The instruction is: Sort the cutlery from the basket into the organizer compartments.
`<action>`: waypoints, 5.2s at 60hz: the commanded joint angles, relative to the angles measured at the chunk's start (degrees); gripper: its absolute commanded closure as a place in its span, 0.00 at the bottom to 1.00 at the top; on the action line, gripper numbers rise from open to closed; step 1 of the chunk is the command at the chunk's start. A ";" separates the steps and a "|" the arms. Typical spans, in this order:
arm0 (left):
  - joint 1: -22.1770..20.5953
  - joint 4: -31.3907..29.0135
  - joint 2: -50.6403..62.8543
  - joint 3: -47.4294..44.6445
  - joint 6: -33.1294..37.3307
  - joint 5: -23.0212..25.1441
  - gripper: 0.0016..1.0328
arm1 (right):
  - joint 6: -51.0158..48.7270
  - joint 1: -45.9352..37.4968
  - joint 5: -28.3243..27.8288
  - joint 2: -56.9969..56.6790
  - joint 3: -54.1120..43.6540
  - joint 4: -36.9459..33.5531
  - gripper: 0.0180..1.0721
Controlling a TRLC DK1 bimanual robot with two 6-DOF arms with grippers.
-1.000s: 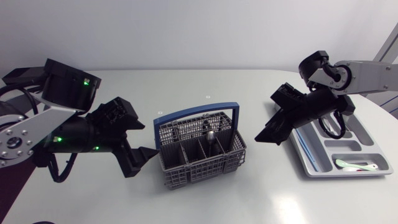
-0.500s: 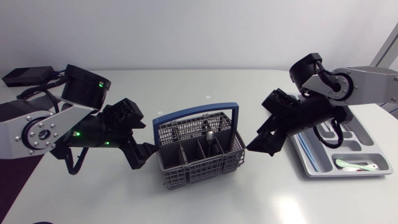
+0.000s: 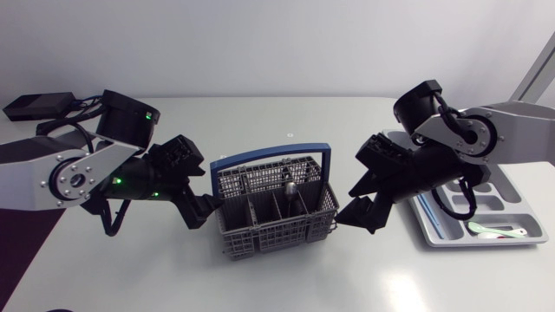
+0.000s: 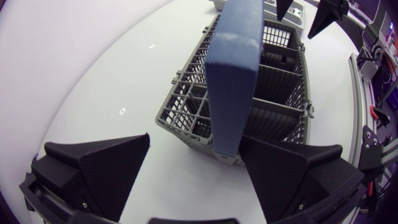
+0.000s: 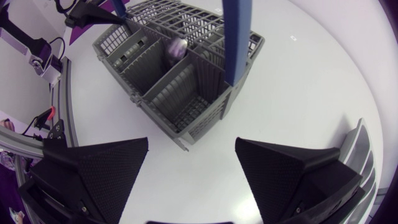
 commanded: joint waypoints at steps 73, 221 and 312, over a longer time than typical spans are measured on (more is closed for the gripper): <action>-9.58 -16.19 -6.86 8.11 -9.20 12.28 0.08 | 3.25 2.85 4.34 -11.01 -6.02 -1.72 0.04; -14.41 0.51 0.79 5.91 -19.75 3.58 0.37 | 3.42 1.27 0.91 -16.46 -13.31 4.52 0.04; -15.82 25.73 22.85 7.41 -29.77 -8.20 0.50 | 1.67 -0.67 0.21 -15.67 -15.33 7.51 0.04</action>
